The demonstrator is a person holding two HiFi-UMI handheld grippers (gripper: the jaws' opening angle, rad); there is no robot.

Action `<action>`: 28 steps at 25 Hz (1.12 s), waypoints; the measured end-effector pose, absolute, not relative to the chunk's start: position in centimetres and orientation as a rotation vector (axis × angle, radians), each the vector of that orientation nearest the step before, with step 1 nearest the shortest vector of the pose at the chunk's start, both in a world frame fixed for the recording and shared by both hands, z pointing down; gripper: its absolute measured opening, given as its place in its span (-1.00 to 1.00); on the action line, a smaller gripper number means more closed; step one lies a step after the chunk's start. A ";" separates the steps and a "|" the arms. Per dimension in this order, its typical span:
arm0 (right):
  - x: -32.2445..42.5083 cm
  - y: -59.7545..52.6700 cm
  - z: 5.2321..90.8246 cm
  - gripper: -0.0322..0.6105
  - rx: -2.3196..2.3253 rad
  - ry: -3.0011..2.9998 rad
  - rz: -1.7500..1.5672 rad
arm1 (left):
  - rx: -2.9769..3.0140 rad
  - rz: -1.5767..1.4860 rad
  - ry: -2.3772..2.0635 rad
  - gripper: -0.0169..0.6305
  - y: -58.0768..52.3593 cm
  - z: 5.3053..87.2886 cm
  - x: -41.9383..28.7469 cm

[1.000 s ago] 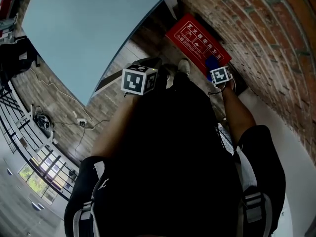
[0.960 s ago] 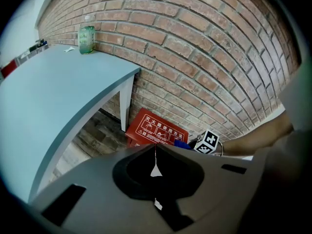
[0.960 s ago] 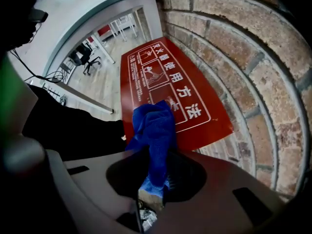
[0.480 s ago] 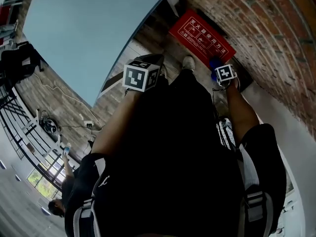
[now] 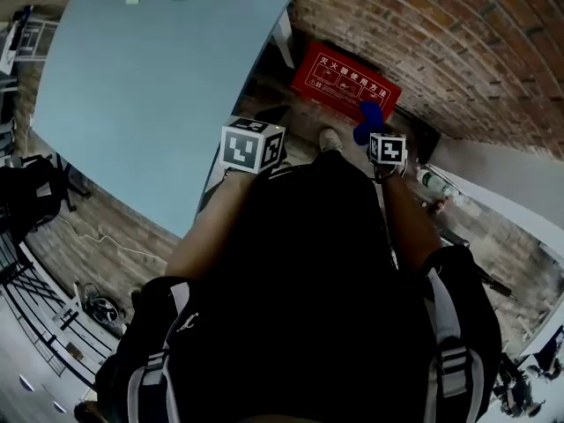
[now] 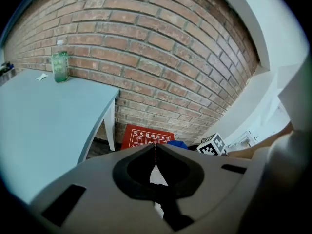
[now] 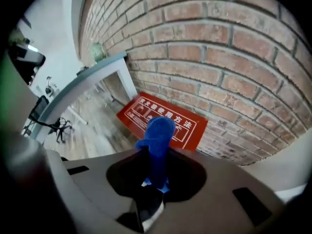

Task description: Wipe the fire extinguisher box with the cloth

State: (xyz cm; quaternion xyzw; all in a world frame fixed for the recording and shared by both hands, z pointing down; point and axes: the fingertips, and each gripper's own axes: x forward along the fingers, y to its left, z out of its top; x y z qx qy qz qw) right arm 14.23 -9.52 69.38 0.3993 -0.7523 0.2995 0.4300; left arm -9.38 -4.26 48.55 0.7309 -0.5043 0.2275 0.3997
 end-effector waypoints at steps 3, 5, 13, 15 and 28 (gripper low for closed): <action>11.4 -8.1 64.5 -0.64 1.132 -2.025 0.747 | 1.954 0.567 -1.229 -0.91 -3.6 47.2 -9.4; 10.2 -7.0 60.6 -0.64 1.212 -2.094 0.709 | 2.007 0.556 -1.193 -0.91 -2.8 46.7 -9.2; 8.8 -1.9 44.9 -0.64 1.432 -2.354 0.533 | 2.188 0.536 -1.049 -0.91 0.3 45.9 -3.6; 9.3 -0.8 42.0 -0.64 1.472 -2.406 0.508 | 2.237 0.535 -1.023 -0.91 0.8 45.0 -1.7; 18.4 6.3 38.7 -0.64 1.432 -2.487 0.443 | 2.315 0.527 -1.075 -0.91 5.7 42.8 10.3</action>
